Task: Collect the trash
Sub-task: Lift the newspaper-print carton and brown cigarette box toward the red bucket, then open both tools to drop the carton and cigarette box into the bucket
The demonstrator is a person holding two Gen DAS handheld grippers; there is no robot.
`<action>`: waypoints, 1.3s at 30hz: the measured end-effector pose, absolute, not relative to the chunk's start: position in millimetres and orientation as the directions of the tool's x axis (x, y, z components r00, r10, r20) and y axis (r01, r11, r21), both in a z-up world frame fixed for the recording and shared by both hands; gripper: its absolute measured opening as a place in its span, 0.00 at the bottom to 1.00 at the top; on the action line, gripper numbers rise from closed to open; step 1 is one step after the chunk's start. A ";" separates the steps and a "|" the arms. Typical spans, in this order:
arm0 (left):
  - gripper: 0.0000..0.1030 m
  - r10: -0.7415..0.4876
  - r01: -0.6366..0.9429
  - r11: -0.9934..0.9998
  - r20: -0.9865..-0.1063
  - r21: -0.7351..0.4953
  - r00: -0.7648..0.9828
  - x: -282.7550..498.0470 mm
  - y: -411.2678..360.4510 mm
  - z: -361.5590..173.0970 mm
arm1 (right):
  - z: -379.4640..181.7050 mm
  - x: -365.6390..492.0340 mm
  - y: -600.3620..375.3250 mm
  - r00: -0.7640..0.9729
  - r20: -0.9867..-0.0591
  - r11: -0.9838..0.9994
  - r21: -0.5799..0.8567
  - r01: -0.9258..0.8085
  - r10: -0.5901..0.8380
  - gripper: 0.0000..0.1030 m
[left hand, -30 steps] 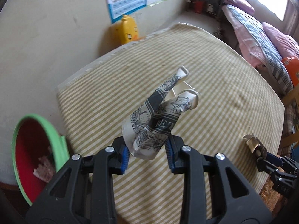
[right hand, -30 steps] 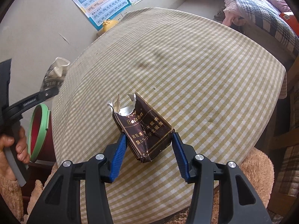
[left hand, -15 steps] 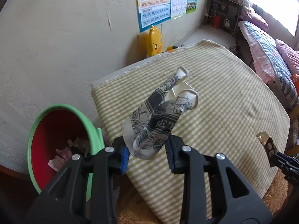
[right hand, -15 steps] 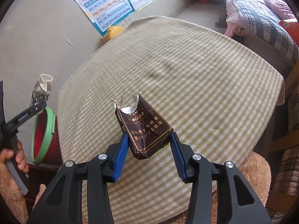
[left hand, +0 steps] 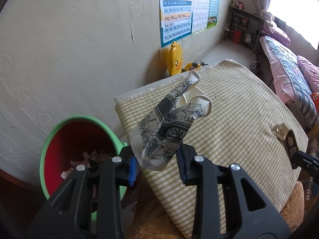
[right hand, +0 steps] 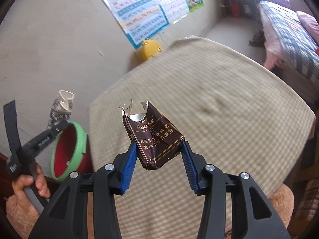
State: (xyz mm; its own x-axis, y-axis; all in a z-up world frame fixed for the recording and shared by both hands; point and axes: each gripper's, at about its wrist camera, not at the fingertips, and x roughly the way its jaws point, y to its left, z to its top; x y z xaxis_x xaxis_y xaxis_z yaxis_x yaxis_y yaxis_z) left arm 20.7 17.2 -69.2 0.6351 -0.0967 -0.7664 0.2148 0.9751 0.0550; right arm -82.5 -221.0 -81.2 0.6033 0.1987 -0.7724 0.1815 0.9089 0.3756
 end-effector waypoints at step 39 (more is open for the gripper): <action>0.43 0.183 -0.207 0.976 -0.800 0.075 0.571 24.5 204.4 -103.0 | -66.1 53.4 21.3 0.429 -0.744 0.858 0.419 -0.298 0.512 0.44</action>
